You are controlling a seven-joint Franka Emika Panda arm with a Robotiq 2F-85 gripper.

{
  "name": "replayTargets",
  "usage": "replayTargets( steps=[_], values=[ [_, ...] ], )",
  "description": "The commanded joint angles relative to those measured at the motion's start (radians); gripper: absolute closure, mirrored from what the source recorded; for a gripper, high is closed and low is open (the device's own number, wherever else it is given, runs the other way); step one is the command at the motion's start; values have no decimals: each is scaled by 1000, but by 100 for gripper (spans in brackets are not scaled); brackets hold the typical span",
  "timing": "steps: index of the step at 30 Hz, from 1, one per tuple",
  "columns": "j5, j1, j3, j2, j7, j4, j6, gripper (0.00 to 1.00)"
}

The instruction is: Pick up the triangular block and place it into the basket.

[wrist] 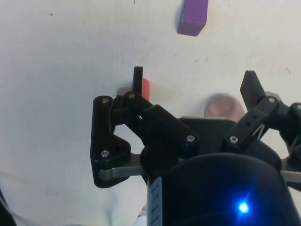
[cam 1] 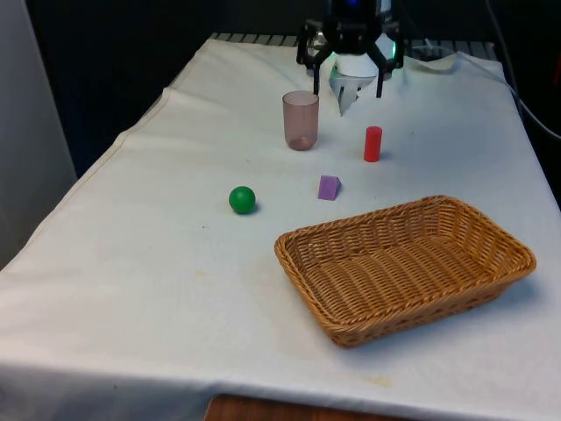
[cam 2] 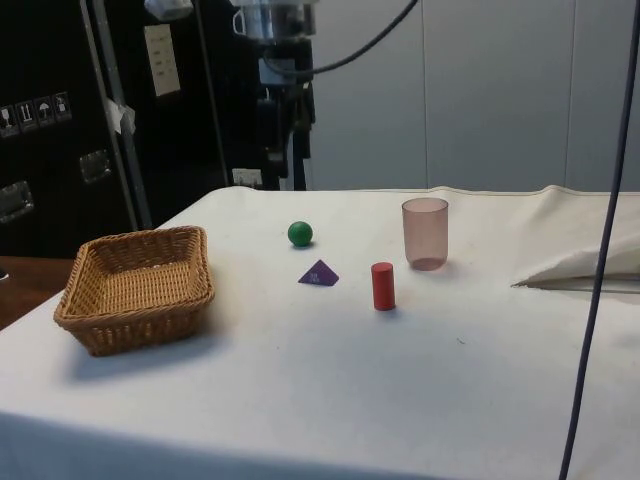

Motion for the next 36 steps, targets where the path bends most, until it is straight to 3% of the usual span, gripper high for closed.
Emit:
replayTargets(
  steps=[1,8,10,17,26,34,36],
  values=[
    [1,0,-1,3,1,-7,12,0],
    [6,0,0,32,9,-67,132,0],
    [2,0,-1,33,7,-66,124,0],
    [17,0,3,63,8,-105,222,0],
    [18,0,0,100,15,-106,237,0],
    [47,-6,7,156,36,-108,287,0],
    [30,0,0,158,45,-105,278,0]
  ],
)
